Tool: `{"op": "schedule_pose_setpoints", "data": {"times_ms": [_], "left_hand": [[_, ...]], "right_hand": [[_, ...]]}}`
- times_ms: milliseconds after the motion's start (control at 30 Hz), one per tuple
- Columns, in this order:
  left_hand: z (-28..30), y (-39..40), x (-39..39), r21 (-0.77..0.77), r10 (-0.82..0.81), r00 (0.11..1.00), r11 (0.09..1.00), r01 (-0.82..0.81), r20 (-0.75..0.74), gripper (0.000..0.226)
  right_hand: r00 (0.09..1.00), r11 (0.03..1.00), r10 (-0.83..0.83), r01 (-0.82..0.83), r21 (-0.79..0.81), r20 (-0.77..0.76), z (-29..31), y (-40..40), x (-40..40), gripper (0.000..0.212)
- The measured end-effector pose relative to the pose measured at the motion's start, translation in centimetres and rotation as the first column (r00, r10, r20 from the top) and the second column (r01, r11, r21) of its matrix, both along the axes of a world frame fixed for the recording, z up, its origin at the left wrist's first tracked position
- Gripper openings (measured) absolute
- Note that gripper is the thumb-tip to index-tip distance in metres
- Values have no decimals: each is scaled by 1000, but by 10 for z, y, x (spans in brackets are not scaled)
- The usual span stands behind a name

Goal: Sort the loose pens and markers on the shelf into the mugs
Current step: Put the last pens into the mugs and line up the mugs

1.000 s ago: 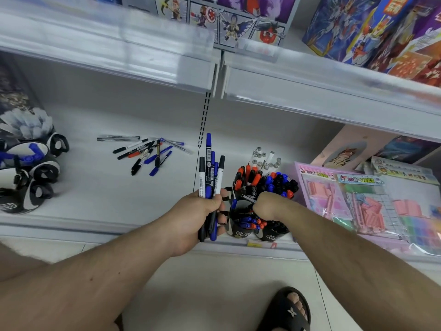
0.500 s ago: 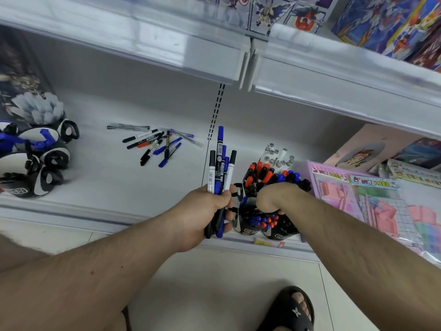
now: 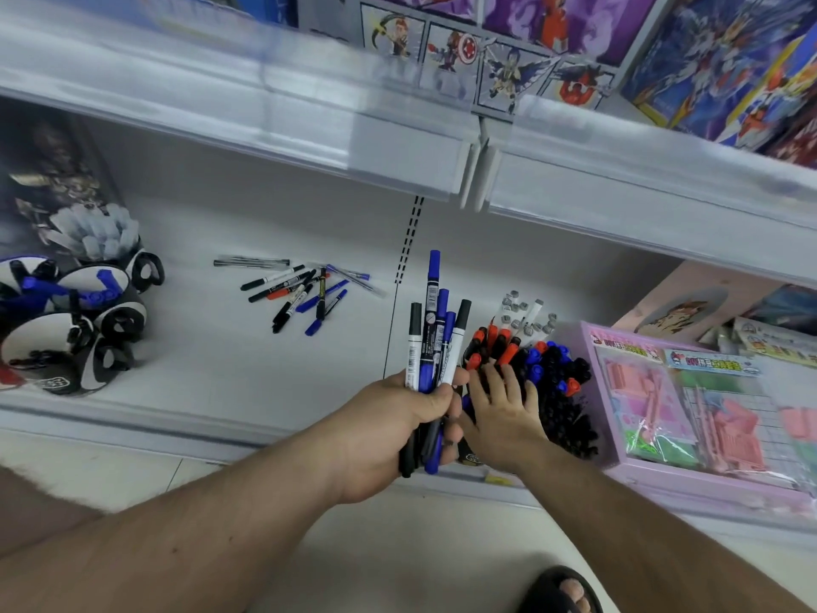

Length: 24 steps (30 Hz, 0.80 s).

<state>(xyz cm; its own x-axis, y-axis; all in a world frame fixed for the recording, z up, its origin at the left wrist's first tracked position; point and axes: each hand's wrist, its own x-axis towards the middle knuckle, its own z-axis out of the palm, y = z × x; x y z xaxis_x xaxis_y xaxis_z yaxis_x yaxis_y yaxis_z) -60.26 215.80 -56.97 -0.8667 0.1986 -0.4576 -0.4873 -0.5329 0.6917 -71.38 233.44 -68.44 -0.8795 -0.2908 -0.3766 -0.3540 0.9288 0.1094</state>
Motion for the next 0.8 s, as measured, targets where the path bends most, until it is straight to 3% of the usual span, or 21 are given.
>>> {"op": "schedule_pose_setpoints", "data": {"times_ms": [133, 200, 233, 267, 333, 400, 467, 533, 600, 700, 800], "left_hand": [[4, -1, -1, -6, -21, 999, 1000, 21, -29, 22], [7, -1, -1, -4, -27, 999, 1000, 27, -43, 23], [8, -1, -2, -2, -26, 999, 1000, 26, -47, 24], [9, -1, -2, 2, -23, 999, 1000, 23, -50, 24], [11, -1, -1, 12, -30, 998, 999, 31, -61, 24], [13, -1, -1, 27, -51, 996, 998, 53, -77, 24], [15, 0, 0, 33, -65, 995, 997, 67, -82, 25], [16, 3, 0, 38, -68, 995, 997, 71, -76, 29], [17, 6, 1, 39, -74, 994, 996, 77, -74, 32], [18, 8, 5, 12, -89, 994, 996, 90, -67, 23], [14, 8, 7, 1, -64, 998, 998, 64, -25, 15]], "right_hand": [[994, 999, -24, 19, 39, 110, 11, -2, -5, 74], [993, 990, -94, 101, -100, 77, 26, -7, -4, 70], [987, 952, -162, 162, -260, 23, 37, -11, -2, 64], [969, 864, -248, 213, -456, -17, 52, -15, 1, 53], [922, 563, -384, 278, -779, 52, 85, -21, 11, 25], [876, 250, -419, 365, -897, 240, 118, -26, 25, 17], [866, 100, -379, 389, -916, 327, 144, -29, 43, 24], [884, 74, -355, 351, -933, 304, 158, -33, 58, 35], [908, 153, -344, 307, -939, 241, 164, -37, 68, 49], [929, 303, -311, 299, -905, 202, 168, -37, 76, 31], [929, 339, -325, 290, -895, 177, 164, -35, 77, 21]]}}
